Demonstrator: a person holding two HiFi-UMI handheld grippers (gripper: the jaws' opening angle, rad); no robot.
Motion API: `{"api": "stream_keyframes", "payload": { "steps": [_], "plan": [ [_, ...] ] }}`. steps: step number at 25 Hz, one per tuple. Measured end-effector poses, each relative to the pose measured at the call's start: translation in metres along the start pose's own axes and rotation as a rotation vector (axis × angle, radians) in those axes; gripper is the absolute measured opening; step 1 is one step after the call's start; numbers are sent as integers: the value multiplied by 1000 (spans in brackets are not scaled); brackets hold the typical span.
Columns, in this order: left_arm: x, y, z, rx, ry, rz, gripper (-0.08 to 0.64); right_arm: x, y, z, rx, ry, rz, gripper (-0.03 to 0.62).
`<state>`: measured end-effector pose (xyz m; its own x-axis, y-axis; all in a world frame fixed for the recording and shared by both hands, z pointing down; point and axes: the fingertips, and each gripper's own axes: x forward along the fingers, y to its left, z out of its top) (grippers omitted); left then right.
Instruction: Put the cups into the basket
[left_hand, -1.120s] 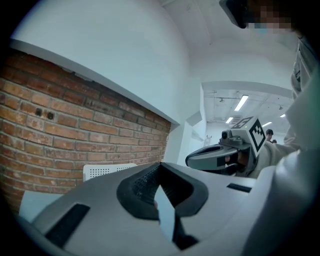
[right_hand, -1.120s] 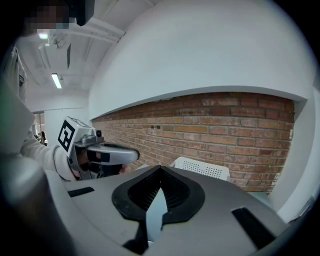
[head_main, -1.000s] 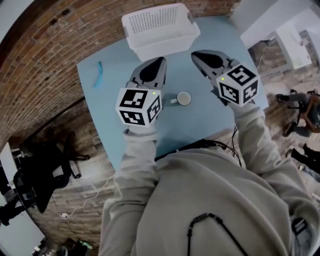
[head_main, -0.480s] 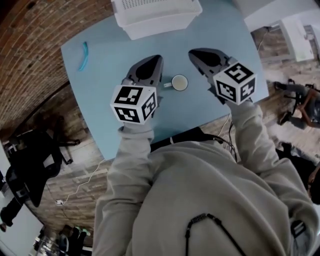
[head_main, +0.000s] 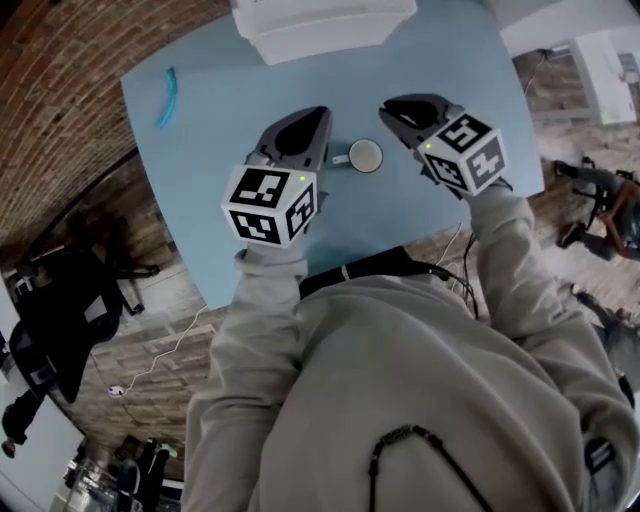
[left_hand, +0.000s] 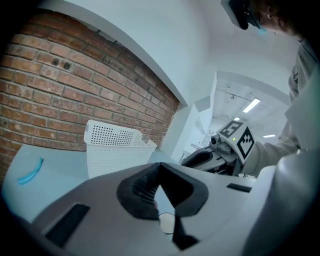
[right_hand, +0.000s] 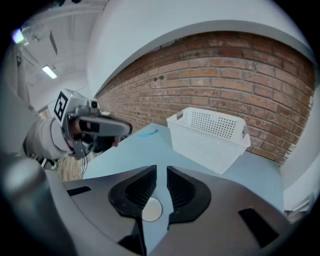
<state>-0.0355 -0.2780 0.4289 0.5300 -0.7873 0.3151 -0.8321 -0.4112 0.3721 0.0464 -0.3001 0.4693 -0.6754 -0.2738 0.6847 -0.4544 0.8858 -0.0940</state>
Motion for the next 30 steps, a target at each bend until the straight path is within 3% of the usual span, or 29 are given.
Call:
{"api": "stream_keyframes", "payload": {
  "steps": [8, 12, 17, 21, 30],
  "plan": [
    [-10, 21, -17, -66, 0, 45, -5, 38, 24, -59, -48, 210, 117, 243],
    [-11, 27, -29, -89, 9, 58, -5, 56, 36, -83, -25, 284, 172, 270],
    [-12, 29, -47, -139, 17, 52, -5, 74, 41, -105, -68, 352, 181, 327],
    [-12, 32, -51, -166, 6, 52, -5, 88, 47, -124, -83, 399, 216, 337],
    [-16, 40, -52, -182, -20, 63, -5, 116, 49, -170, -179, 521, 196, 399]
  ]
}}
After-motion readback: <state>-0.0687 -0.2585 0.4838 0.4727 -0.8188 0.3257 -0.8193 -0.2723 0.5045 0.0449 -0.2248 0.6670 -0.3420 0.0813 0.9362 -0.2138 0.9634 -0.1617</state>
